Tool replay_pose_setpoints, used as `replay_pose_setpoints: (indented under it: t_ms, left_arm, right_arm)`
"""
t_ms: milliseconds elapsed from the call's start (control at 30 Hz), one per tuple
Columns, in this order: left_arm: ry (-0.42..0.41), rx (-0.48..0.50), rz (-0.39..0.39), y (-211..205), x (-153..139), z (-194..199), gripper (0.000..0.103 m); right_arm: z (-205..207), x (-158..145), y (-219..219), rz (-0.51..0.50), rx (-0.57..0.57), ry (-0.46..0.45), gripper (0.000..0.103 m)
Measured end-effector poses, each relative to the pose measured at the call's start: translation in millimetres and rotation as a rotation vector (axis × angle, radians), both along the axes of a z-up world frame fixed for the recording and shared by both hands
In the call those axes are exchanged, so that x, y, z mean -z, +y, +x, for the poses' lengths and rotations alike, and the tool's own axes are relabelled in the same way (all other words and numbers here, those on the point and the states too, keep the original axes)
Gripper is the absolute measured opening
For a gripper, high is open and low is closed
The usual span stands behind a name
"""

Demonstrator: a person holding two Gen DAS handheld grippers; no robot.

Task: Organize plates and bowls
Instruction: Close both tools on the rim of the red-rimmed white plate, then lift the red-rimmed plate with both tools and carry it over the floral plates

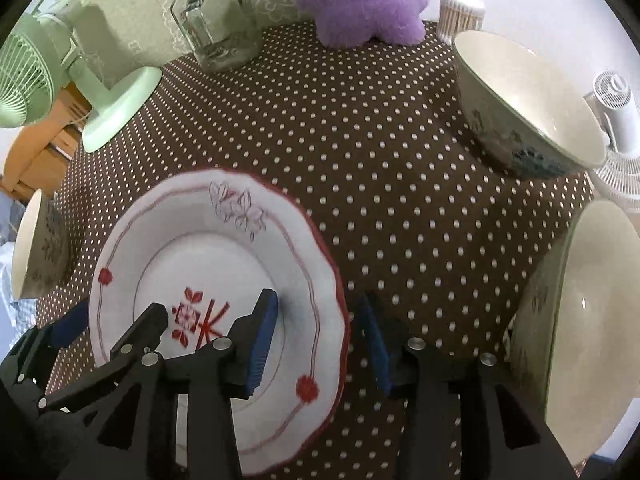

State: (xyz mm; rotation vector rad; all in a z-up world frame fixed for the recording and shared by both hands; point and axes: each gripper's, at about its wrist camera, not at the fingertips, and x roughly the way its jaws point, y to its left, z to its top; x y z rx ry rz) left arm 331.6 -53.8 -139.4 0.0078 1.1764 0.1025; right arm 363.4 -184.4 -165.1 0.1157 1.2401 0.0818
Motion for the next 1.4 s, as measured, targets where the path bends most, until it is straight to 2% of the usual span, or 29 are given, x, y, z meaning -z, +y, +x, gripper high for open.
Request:
replay_pose_setpoints:
  t_ms: [233,300,533,600,1067,1400]
  left_arm:
    - [-0.005,-0.031,-0.039,4,1,7,0.063]
    - [-0.007,-0.032,-0.037,4,1,8,0.06]
    - [0.003,-0.045,-0.04,4,1,8,0.058]
    - [0.013,-0.057,-0.042,6,0,7,0.055]
    - [-0.007,0.007,-0.05,-8,-25,-24,0.053]
    - [-0.033,0.021,-0.054,-5,-42,-60,0.053]
  right_arm:
    - [12,0,12,-0.018,-0.034,-0.029,0.047]
    - [14,1,18,-0.028,-0.045,-0.033,0.046]
    - [16,0,22,-0.042,-0.055,-0.02,0.046]
    - [15,0,22,-0.043,-0.055,-0.015,0.046]
    - [-19,-25,3,-0.07,-0.033,-0.032,0.046]
    - [-56,-49,14,-0.094,-0.028,-0.062,0.046]
